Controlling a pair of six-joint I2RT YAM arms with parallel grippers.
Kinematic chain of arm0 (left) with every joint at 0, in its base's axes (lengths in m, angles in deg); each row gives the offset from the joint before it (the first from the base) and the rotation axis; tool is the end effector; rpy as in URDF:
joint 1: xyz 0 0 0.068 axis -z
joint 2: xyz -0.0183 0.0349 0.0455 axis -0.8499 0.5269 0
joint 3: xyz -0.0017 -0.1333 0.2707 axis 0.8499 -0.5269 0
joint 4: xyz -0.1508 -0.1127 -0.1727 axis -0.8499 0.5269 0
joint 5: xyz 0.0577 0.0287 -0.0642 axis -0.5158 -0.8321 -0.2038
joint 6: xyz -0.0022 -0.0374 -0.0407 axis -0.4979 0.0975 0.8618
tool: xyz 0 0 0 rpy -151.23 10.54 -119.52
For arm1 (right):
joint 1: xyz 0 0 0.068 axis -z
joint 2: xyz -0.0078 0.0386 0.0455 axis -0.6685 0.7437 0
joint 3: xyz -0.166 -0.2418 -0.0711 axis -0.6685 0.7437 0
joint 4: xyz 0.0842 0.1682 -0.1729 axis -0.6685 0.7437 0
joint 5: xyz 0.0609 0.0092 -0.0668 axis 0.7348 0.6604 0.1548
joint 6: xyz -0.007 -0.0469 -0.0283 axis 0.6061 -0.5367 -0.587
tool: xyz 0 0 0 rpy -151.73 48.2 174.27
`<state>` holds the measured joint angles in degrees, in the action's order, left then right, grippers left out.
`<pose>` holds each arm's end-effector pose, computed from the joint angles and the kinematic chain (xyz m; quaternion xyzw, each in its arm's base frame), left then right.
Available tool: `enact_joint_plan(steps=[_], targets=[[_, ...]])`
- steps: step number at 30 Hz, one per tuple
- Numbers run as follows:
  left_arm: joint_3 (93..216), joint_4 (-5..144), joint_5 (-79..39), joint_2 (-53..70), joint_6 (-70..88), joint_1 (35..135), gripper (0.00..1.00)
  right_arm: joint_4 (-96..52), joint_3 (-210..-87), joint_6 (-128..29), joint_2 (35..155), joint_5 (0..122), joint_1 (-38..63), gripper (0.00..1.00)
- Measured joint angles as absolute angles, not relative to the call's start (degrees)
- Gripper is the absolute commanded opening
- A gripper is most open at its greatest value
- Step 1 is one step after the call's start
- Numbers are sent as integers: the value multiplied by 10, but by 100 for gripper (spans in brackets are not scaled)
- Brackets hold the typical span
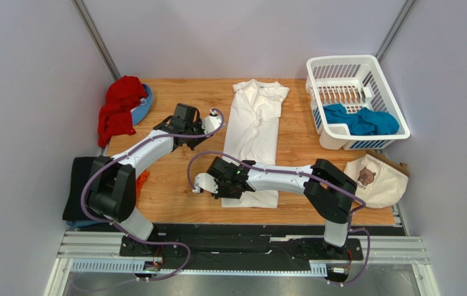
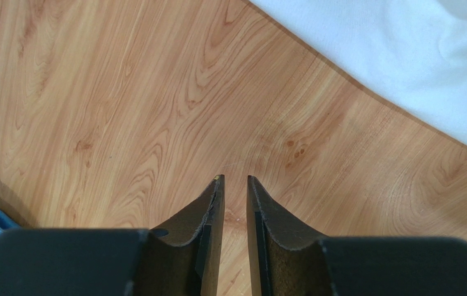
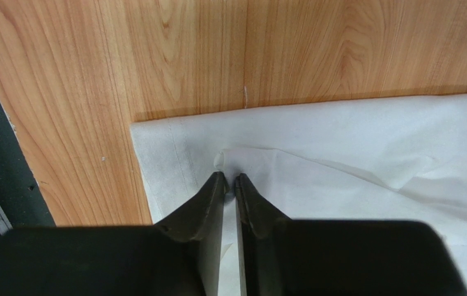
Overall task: Fold and stack the t-shirts
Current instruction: Fold the tshirt
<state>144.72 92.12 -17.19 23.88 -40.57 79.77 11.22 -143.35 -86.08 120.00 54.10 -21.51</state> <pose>0.3092 -0.1300 0.2609 0.4932 0.7937 -0.0408 0.3538 0.1651 0.3314 0.2025 -0.7168 0.6730 0.0570 0.1735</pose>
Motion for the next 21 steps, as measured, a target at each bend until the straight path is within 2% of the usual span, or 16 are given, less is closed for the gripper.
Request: enact_joint_plan(steps=[7, 21], targets=[[1447, 922, -170, 239, -406, 796, 28, 119, -1434, -860, 1200, 541, -215, 0], [1447, 935, -168, 239, -405, 795, 27, 183, -1400, -855, 1083, 508, -224, 0]])
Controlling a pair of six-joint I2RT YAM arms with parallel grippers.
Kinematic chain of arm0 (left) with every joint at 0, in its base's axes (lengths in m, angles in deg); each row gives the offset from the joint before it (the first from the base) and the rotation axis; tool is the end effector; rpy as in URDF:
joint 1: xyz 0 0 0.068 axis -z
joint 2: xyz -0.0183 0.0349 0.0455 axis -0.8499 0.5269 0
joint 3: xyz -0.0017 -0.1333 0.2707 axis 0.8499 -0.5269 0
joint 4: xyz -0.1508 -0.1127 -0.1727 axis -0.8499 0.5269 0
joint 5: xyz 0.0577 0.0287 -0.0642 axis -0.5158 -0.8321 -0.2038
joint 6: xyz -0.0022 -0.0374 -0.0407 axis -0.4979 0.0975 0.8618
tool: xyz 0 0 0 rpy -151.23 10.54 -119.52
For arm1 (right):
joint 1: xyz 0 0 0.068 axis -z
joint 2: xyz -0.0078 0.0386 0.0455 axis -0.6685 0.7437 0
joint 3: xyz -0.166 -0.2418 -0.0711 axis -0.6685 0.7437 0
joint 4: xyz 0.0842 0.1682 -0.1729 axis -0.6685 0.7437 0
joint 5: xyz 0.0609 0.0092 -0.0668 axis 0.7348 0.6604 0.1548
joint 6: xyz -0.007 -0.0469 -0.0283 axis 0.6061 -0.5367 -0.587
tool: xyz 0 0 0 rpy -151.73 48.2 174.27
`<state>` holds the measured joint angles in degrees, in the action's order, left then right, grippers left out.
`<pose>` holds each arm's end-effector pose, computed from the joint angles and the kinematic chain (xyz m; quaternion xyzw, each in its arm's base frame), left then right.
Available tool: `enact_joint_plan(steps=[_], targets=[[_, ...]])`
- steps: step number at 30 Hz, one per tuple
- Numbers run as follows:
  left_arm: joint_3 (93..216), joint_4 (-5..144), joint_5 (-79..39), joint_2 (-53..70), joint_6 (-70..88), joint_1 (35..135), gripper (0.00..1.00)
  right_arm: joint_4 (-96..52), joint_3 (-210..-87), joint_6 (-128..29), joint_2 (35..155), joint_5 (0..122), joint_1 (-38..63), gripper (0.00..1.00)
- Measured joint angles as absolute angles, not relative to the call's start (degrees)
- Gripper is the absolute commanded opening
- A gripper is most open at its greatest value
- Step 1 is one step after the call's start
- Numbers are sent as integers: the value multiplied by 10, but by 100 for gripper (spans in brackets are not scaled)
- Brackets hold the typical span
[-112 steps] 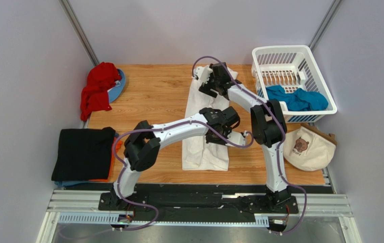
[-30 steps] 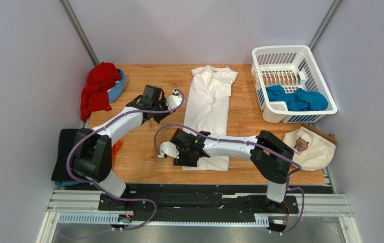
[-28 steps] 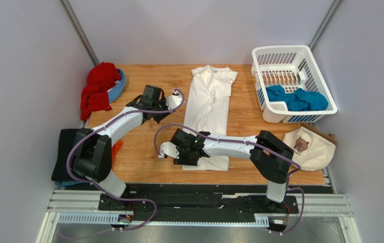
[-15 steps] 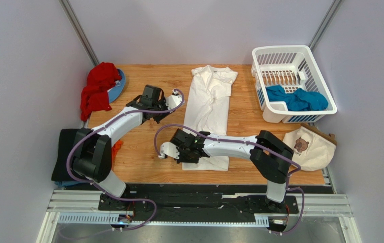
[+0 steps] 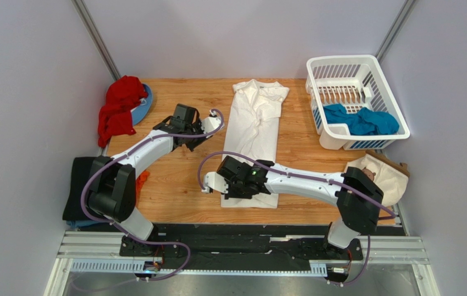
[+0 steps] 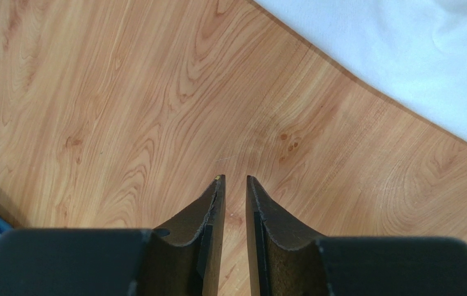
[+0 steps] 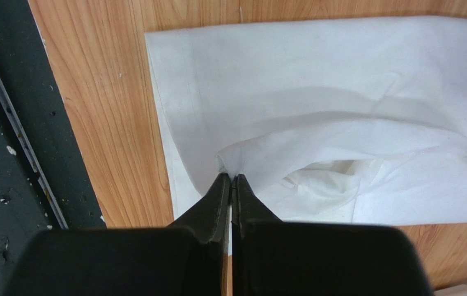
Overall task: Fold and stack the t-shirts
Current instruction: Fold the tshirt
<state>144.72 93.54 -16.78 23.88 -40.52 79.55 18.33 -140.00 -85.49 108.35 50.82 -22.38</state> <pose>0.3076 -0.1283 0.2592 0.4933 0.7982 -0.0457 0.3428 0.1420 0.2914 0.2480 -0.7131 0.6737 0.0354 0.1909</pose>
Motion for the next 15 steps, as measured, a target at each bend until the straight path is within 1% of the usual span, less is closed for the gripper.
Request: enact_joint_plan(steps=[12, 13, 15], targets=[[1450, 948, -168, 243, -406, 795, 27, 207, -1319, -844, 1026, 489, -224, 0], [1451, 949, -168, 244, -406, 795, 26, 207, -1313, -843, 1024, 489, -224, 1], [1451, 952, -168, 246, -406, 795, 26, 208, -1304, -841, 1019, 489, -224, 8]])
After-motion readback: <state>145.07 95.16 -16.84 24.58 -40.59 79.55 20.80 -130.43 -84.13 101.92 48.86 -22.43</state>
